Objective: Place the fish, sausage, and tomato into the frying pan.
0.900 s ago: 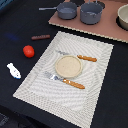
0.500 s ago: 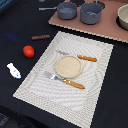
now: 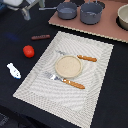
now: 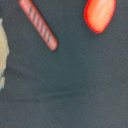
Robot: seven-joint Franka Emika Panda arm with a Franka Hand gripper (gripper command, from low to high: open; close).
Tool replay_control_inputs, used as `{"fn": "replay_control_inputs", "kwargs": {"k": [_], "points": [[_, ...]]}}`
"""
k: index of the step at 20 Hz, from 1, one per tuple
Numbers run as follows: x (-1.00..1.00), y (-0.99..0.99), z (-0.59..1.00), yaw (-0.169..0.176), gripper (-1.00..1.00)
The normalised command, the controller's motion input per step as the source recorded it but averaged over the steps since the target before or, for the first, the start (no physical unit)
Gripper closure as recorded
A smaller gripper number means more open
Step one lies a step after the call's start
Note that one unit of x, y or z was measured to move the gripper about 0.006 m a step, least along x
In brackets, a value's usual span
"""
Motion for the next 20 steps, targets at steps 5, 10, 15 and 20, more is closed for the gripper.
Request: {"fn": "replay_control_inputs", "kwargs": {"k": [5,10,15,20], "points": [[0.0,-0.98,-0.33,-0.022,-1.0],[0.0,-0.95,-0.39,-0.027,-1.0],[0.02,-0.66,-0.41,-0.032,-1.0],[0.03,-0.43,-0.48,-0.025,-1.0]]}}
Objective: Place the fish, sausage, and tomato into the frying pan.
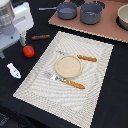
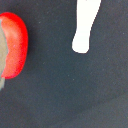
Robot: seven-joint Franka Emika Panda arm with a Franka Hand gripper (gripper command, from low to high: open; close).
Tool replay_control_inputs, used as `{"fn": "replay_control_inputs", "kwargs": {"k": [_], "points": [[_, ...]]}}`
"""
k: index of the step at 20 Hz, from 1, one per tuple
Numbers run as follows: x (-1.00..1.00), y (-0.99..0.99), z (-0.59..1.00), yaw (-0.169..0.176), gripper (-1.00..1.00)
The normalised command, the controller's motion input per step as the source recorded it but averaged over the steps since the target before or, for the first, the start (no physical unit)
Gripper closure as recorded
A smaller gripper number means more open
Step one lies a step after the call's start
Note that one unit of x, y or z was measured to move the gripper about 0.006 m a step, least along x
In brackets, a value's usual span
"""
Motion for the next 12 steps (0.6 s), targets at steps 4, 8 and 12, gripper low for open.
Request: {"fn": "replay_control_inputs", "kwargs": {"k": [4,8,12], "points": [[0.04,-0.39,-0.51,-0.016,-1.0],[0.1,-0.32,-0.5,-0.017,-1.0],[0.11,-0.23,-0.51,-0.014,-1.0]]}}
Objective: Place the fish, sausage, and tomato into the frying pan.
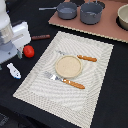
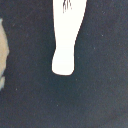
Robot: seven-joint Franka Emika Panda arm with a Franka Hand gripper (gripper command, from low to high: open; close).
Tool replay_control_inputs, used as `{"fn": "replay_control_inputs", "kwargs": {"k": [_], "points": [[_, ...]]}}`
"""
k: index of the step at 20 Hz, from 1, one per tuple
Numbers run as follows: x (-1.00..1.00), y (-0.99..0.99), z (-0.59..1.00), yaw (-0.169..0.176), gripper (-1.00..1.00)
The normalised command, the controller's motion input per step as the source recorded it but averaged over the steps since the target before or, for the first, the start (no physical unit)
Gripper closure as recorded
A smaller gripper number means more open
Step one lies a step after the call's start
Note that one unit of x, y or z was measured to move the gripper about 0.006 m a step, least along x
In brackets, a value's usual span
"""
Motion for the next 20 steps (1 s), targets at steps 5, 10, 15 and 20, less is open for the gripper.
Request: {"fn": "replay_control_inputs", "kwargs": {"k": [5,10,15,20], "points": [[0.15,-0.17,-0.43,-0.01,-1.0],[0.11,-0.22,-0.43,-0.009,-1.0],[0.02,-0.21,-0.32,-0.004,1.0],[0.06,-0.06,-0.16,0.0,1.0]]}}
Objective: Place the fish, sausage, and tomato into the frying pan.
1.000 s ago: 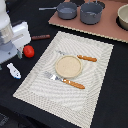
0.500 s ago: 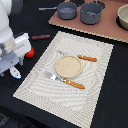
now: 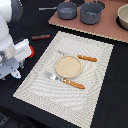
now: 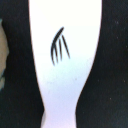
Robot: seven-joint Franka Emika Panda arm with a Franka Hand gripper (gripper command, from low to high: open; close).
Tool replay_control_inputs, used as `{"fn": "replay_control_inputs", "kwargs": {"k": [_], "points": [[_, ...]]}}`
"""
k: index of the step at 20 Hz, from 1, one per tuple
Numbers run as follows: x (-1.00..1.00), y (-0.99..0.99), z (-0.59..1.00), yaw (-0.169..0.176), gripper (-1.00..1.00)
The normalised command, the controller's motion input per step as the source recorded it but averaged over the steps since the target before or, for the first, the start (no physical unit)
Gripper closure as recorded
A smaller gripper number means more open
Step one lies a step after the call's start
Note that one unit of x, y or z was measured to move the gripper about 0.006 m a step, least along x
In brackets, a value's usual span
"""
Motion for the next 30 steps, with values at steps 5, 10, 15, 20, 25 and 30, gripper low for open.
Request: {"fn": "replay_control_inputs", "kwargs": {"k": [5,10,15,20,25,30], "points": [[0.02,0.0,-0.08,0.0,1.0],[0.0,-0.03,-0.01,0.0,1.0],[0.06,0.02,0.5,0.023,1.0],[0.02,0.33,1.0,0.011,1.0],[0.27,0.71,1.0,0.001,1.0],[0.56,0.84,1.0,0.015,1.0]]}}
